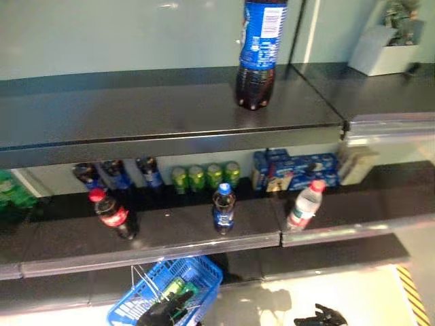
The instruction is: Pick up the drink and place into the basket.
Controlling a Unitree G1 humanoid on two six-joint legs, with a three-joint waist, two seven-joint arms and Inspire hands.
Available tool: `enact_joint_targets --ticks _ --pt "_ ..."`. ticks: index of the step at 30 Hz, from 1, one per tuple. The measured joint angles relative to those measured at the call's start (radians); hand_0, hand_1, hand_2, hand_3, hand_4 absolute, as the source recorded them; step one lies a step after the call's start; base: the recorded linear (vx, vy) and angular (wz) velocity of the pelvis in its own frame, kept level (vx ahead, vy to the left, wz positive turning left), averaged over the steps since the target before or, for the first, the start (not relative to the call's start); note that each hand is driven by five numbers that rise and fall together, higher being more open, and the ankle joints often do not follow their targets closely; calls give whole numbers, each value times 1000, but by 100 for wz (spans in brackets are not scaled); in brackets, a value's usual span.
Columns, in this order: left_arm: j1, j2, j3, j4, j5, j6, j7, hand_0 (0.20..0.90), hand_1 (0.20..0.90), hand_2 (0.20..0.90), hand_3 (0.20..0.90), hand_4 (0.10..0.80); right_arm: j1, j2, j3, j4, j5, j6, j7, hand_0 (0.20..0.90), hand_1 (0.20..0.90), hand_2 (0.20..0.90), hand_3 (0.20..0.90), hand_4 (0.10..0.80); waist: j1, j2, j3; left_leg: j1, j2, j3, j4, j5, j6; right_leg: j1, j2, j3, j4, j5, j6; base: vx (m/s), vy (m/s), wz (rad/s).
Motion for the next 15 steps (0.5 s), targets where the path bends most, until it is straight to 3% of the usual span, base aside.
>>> enact_joint_targets --ticks 3,6,8,9,10,11,13,14,15 --pt "6 -2 2 -5 -7 0 4 300 300 300 200 100 -19 9 2 -15 0 12 -3 900 900 900 900 800 17 -7 -5 2 -9 -1 -1 15 1 39 3 -25 -1 -28 0 0 -191 67" --pt "8 -6 -3 -41 -6 6 16 300 300 300 200 100 -12 8 2 -18 0 17 -7 900 900 900 900 800 25 -7 -7 -17 -11 9 -37 65 6 58 28 -60 -4 -60 -27 -49 -140 105" --pt "23 0 -2 -64 -1 9 16 300 300 300 200 100 0 12 2 -19 1 16 -9 900 900 900 900 800 30 -11 -13 -29 15 98 -84 48 53 60 29 -122 -3 -65 -38 -48 -91 91" --pt "31 6 -1 -72 6 10 16 300 300 300 200 100 11 14 2 -20 1 16 -9 900 900 900 900 800 34 -25 -22 -27 20 140 -105 16 54 59 12 -147 -5 -64 -41 -40 -71 75" --pt "29 7 0 -72 7 11 17 300 300 300 200 100 16 14 4 -20 0 15 -9 900 900 900 900 800 28 -30 -20 -29 17 159 -96 7 58 53 -4 -167 -8 -70 -40 -25 -30 65" --pt "40 2 9 -71 6 21 18 300 300 300 200 100 26 9 8 -18 0 9 -17 900 900 900 900 800 32 -48 -12 -30 -10 201 -23 20 59 63 -35 -190 -3 -67 -27 -18 -7 53" --pt "60 -12 25 -72 5 25 17 300 300 300 200 100 43 -8 13 -19 0 6 -19 900 900 900 900 800 31 -11 -28 -22 -14 227 7 20 58 70 -14 -200 1 -70 -9 -16 25 66" --pt "58 -20 25 -68 6 36 24 300 300 300 200 100 63 -6 10 -19 0 7 -26 900 900 900 900 800 19 3 -31 -6 -29 233 -45 55 56 76 -24 -217 19 -80 2 -5 56 83" --pt "54 -22 25 -68 6 35 25 300 300 300 200 100 64 -2 10 -16 0 8 -25 900 900 900 900 800 20 4 -27 -3 -30 238 -57 68 74 63 -29 -218 50 -87 5 5 67 92"
